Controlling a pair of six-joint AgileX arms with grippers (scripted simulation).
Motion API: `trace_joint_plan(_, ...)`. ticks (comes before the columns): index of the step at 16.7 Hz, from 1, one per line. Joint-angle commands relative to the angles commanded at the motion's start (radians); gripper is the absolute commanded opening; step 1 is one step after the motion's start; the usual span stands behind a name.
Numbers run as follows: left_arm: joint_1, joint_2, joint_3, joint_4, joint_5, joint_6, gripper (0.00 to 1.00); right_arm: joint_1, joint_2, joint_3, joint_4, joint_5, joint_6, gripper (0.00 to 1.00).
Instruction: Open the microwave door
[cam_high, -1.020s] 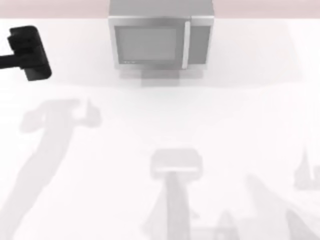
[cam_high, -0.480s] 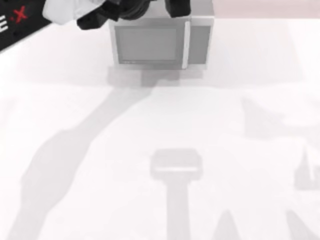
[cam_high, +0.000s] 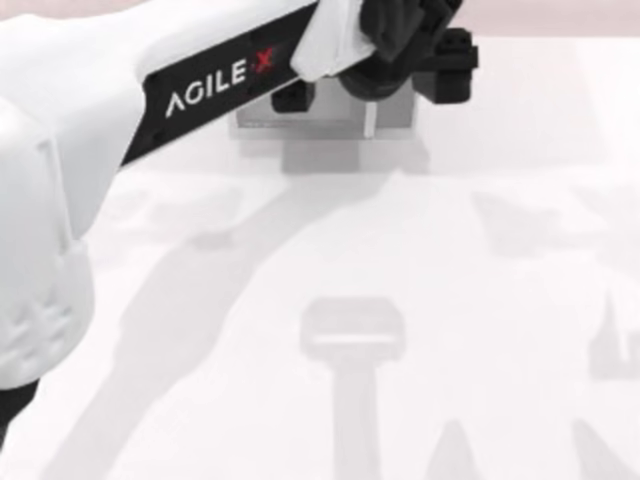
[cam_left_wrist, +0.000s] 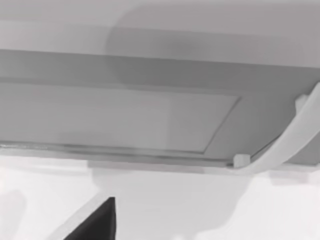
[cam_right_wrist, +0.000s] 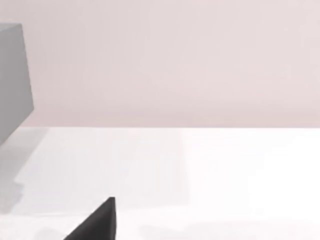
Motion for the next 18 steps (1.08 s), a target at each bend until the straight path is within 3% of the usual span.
trace_joint_plan(17,0.067,0.203,0.106,0.123,0.041,0.062,1.0,0.0,0.0,0.0,0.0,0.0,0.0,1.0)
trace_joint_plan(18,0.067,0.203,0.106,0.123,0.041,0.062,0.92,0.0,0.0,0.0,0.0,0.0,0.0,1.0)
